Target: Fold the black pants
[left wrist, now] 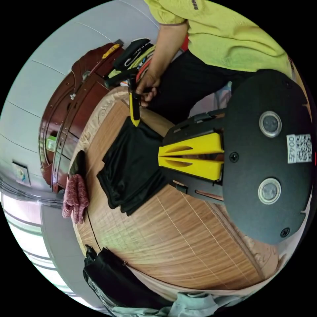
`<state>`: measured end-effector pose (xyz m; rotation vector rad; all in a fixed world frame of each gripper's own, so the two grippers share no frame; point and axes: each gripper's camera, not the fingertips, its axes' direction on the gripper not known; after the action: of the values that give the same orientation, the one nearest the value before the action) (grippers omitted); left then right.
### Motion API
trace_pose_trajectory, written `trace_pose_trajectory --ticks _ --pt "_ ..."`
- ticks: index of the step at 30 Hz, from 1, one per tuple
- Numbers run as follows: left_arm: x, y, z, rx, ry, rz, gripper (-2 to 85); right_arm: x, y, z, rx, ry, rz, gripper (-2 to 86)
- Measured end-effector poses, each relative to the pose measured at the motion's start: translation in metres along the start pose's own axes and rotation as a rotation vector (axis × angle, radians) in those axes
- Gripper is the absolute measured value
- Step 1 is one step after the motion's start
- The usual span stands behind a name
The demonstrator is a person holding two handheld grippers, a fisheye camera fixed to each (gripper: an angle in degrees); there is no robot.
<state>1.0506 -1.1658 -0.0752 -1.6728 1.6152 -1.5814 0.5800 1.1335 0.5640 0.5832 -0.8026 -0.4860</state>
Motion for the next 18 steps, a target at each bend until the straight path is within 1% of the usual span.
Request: trace_pose_trajectory --ticks 1,3,5,7,9,12,14,16,18 --pt "0.007 -0.009 0.006 0.008 0.004 0.01 0.3 0.002 0.0 -0.002 0.001 -0.004 0.003 7.5" --pt "0.018 -0.021 0.024 -0.044 -0.028 0.045 0.2 0.004 -0.001 -0.005 0.002 -0.013 0.008 7.6" --pt "0.026 -0.027 0.056 -0.199 -0.115 0.088 0.2 0.007 -0.002 -0.008 0.002 -0.023 0.014 7.6" --pt "0.025 -0.023 0.073 -0.302 -0.179 0.096 0.2 0.01 -0.003 -0.012 0.003 -0.034 0.018 7.8" --pt "0.02 -0.02 0.065 -0.261 -0.164 0.056 0.1 0.01 -0.002 -0.015 0.008 -0.042 0.011 8.3" --pt "0.02 -0.027 0.044 -0.173 -0.211 -0.014 0.1 0.004 0.0 -0.024 0.03 -0.047 -0.03 8.8" --pt "0.032 -0.038 0.036 -0.107 -0.224 -0.006 0.1 0.0 0.008 -0.041 0.106 -0.057 -0.072 8.6" --pt "0.044 -0.048 0.045 -0.109 -0.238 0.029 0.0 0.0 0.019 -0.072 0.214 -0.075 -0.126 9.1" --pt "0.052 -0.057 0.062 -0.148 -0.25 0.063 0.0 0.006 0.019 -0.09 0.183 -0.069 -0.192 10.0"
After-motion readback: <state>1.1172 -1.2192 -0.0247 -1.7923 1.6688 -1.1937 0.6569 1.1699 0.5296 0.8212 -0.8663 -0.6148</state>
